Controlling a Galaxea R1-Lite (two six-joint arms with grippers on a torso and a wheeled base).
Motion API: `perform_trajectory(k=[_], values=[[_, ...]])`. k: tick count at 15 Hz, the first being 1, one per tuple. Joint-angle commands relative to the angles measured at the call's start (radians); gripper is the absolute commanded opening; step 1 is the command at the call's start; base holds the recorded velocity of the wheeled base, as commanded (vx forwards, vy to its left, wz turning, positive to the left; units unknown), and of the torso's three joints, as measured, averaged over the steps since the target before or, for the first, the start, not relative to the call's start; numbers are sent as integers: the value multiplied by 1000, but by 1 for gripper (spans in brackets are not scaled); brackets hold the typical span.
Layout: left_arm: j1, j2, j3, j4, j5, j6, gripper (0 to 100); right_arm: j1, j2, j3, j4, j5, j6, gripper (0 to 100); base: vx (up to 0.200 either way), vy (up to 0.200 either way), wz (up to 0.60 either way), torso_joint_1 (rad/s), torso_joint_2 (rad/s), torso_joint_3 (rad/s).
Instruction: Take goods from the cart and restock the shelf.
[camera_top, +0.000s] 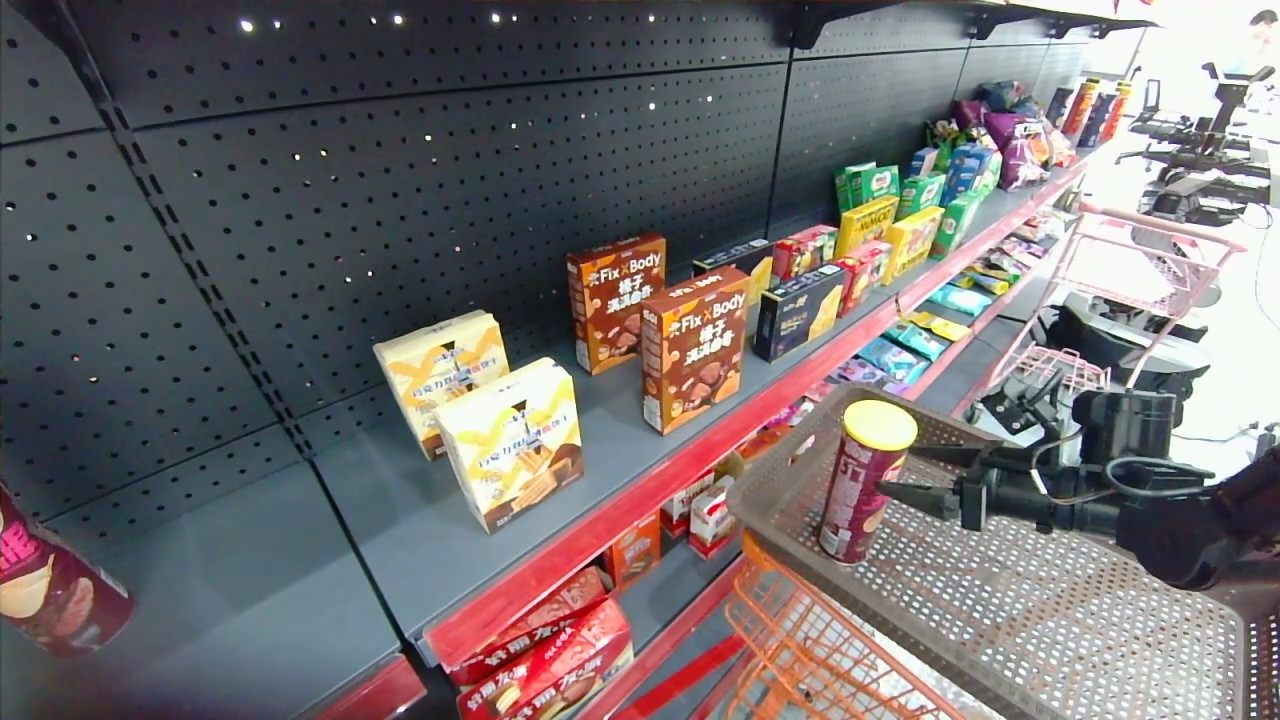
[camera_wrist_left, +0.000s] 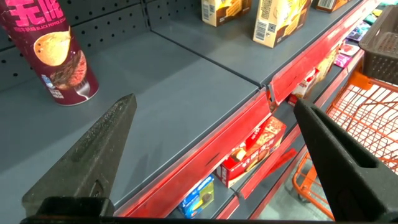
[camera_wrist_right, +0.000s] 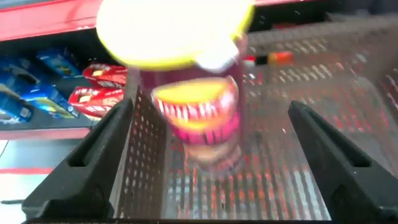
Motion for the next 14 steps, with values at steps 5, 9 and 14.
perform_trajectory(k=[5,9,14], values=[[1,1,1,0,0,0,100,80,154,-161,-2,2,-14,100,0,0,0,0,0,0],[1,1,-1,0,0,0,100,76,181,-191,-2,-2,-12,100,0,0,0,0,0,0],[1,1,-1,0,0,0,100,73,198,-209,-13,6,-12,100,0,0,0,0,0,0]])
